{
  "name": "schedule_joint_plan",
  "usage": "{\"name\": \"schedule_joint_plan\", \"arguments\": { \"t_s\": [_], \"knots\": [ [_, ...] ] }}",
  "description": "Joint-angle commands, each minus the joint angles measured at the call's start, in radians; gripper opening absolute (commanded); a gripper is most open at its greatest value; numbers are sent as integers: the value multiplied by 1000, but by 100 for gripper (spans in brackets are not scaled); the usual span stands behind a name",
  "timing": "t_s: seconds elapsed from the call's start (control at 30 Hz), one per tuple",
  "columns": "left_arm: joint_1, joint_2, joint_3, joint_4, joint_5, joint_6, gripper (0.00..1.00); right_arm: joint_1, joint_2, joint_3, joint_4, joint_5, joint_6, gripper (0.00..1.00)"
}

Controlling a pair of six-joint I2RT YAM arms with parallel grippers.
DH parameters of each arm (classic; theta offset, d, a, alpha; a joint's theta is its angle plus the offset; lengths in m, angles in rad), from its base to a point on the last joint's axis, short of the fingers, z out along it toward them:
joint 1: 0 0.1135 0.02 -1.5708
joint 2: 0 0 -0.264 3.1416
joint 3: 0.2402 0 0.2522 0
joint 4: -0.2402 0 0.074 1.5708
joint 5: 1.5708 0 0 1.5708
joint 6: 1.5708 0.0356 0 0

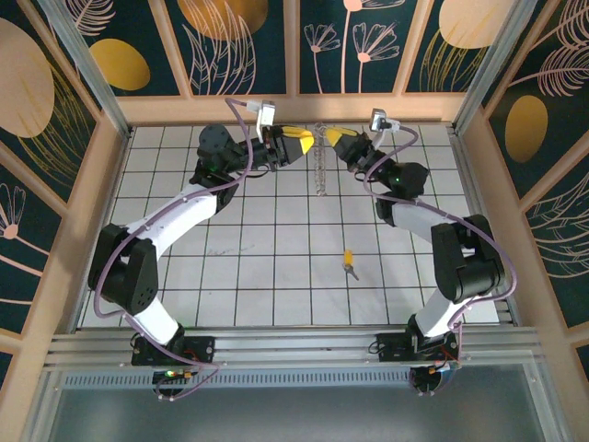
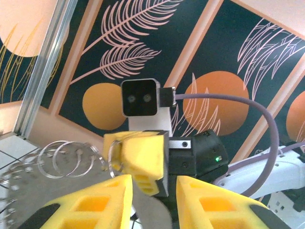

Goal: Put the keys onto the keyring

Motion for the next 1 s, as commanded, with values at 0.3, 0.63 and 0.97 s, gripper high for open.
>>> {"name": "schedule_joint_plan", "arguments": {
  "t_s": [0.3,0.63,0.97],
  "knots": [
    [-5,36,10,116,-30,-58,32,34,18,54,159,33,32,0],
    [-5,68,21,139,-26,-80,32,40,24,55,157,29,37,0],
    [-8,91,35,156,-25,-93,33,49,34,62,154,19,42,0]
  ]
}}
